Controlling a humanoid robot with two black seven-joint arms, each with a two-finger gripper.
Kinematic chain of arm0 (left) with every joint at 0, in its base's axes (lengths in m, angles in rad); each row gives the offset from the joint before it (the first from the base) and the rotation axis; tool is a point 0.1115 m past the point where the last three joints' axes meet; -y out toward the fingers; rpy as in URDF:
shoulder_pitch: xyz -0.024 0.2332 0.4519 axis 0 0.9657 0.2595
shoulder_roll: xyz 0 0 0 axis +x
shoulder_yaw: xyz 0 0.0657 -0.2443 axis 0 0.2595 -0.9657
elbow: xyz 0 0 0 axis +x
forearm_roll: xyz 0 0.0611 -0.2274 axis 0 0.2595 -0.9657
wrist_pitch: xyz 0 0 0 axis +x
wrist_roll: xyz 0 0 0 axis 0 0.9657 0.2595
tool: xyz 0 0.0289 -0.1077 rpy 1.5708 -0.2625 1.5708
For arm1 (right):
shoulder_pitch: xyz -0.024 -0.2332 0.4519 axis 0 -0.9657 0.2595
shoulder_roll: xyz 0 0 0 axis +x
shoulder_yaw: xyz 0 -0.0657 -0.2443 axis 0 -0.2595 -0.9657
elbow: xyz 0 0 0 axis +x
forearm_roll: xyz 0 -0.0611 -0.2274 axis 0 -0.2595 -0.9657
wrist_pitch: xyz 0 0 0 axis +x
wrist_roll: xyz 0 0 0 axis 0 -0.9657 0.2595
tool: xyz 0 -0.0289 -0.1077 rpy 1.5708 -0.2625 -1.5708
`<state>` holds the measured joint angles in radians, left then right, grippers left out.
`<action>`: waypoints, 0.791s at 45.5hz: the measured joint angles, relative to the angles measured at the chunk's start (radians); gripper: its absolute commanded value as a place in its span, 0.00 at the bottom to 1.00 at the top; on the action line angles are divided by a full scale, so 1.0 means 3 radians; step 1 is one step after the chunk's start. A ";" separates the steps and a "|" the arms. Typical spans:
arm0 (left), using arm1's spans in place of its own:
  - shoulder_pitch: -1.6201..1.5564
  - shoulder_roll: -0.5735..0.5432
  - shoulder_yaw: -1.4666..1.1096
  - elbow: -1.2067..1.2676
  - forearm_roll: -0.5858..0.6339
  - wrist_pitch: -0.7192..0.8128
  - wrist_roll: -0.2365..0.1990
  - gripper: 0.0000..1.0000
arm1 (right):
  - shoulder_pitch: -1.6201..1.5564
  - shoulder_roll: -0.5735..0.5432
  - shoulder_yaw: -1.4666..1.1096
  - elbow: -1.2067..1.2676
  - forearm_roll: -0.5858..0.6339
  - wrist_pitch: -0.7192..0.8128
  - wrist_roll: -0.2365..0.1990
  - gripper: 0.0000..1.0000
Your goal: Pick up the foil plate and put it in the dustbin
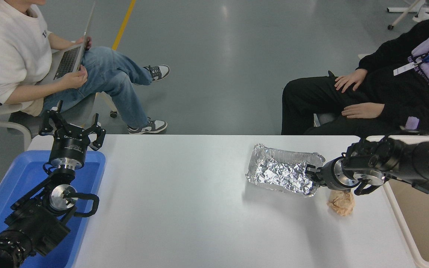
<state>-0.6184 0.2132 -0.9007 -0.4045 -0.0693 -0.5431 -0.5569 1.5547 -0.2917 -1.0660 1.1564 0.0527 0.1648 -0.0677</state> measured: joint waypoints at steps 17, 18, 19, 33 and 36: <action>0.0001 0.0000 0.0001 0.0001 0.0000 0.0000 0.0000 0.99 | 0.1471 -0.0312 -0.0198 0.0784 -0.0012 0.1281 0.0008 0.00; 0.0001 0.0000 0.0001 0.0001 0.0001 0.0000 0.0000 0.99 | 0.1537 -0.0319 -0.0208 0.0800 -0.0009 0.1348 0.0009 0.00; 0.0001 0.0000 0.0001 0.0001 0.0001 0.0000 0.0000 0.99 | 0.1607 -0.0324 -0.0222 0.0814 -0.0009 0.1410 0.0009 0.00; 0.0001 0.0000 0.0001 0.0001 0.0001 0.0000 -0.0002 0.99 | 0.2658 -0.0447 -0.0542 0.1017 0.0012 0.1922 0.0025 0.00; 0.0001 0.0000 0.0001 0.0001 0.0001 0.0000 -0.0002 0.99 | 0.2813 -0.0467 -0.0599 0.1045 0.0013 0.1958 0.0026 0.00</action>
<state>-0.6181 0.2133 -0.9004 -0.4041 -0.0692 -0.5430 -0.5575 2.3987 -0.4317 -1.2456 1.4700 0.0566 0.7523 -0.0599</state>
